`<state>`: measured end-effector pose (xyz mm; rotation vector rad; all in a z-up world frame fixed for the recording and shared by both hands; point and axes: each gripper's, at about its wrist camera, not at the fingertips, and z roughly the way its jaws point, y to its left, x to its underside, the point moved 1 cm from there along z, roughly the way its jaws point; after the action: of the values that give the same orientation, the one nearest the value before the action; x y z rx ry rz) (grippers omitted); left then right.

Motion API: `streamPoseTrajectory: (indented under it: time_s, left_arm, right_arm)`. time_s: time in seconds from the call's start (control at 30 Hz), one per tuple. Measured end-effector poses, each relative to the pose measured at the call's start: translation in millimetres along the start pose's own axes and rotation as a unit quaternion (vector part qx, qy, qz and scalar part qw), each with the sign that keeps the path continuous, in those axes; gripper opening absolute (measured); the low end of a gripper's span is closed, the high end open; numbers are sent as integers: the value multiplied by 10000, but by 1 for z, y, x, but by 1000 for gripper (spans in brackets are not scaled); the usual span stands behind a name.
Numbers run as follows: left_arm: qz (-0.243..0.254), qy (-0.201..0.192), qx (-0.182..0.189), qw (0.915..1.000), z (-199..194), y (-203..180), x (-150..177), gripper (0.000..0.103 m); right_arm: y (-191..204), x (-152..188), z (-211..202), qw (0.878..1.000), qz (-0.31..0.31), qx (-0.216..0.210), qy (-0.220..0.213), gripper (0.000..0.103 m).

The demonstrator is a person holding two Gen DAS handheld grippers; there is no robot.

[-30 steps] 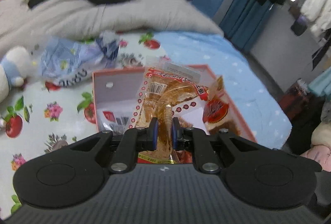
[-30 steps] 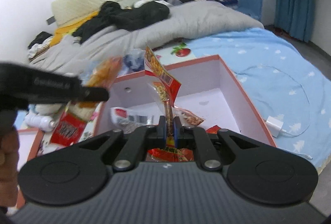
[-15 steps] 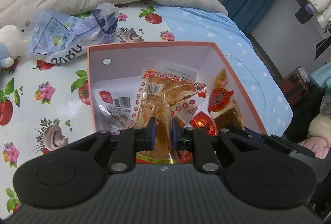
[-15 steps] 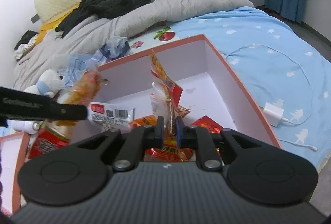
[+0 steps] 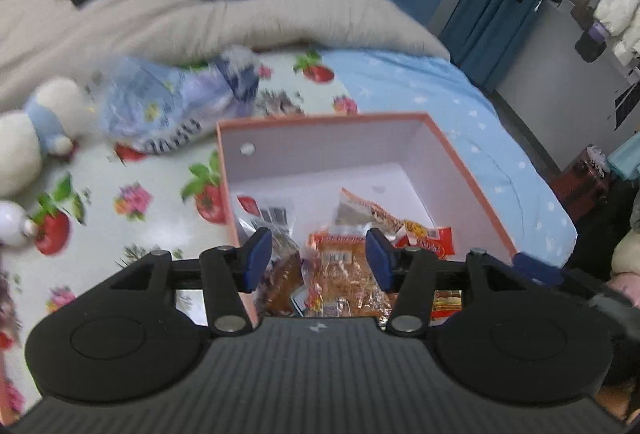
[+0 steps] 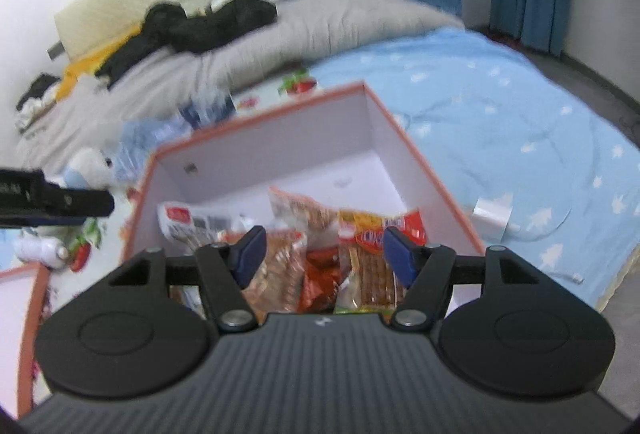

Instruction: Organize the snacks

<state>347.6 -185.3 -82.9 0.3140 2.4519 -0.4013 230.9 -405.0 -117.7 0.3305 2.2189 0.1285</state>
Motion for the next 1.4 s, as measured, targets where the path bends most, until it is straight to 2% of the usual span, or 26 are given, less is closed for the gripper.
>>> streamPoseTrajectory:
  time_s: [0.1, 0.3, 0.5, 0.7, 0.97, 1.1, 1.27, 1.4]
  left_arm:
    - [40, -251, -43, 9997, -30, -1, -2, 58]
    - [36, -804, 157, 9966, -95, -11, 3, 58]
    - [246, -1221, 89, 9922, -144, -26, 26, 58]
    - [351, -1463, 0, 9886, -183, -34, 68, 58]
    - [449, -1474, -113, 9880, -203, -33, 121, 58]
    - [423, -1425, -146, 9888, -205, -30, 142, 58]
    - [399, -1426, -142, 9889, -209, -32, 163, 58]
    - [387, -1363, -150, 9898, -208, -32, 176, 58]
  right_arm:
    - [9, -12, -30, 9994, -76, -155, -315, 67]
    - [25, -24, -85, 9958, -168, -384, -811, 67]
    - [31, 0, -126, 9937, -206, -430, -1010, 67]
    - [27, 22, -157, 9925, -172, -428, -1131, 67]
    - [30, 46, -184, 9903, -183, -441, -1306, 67]
    - [33, 64, -182, 9920, -390, -235, -1174, 67]
    - [28, 86, -180, 9943, -258, -241, -1003, 67]
    - [24, 96, -184, 9939, -339, -199, -1029, 67]
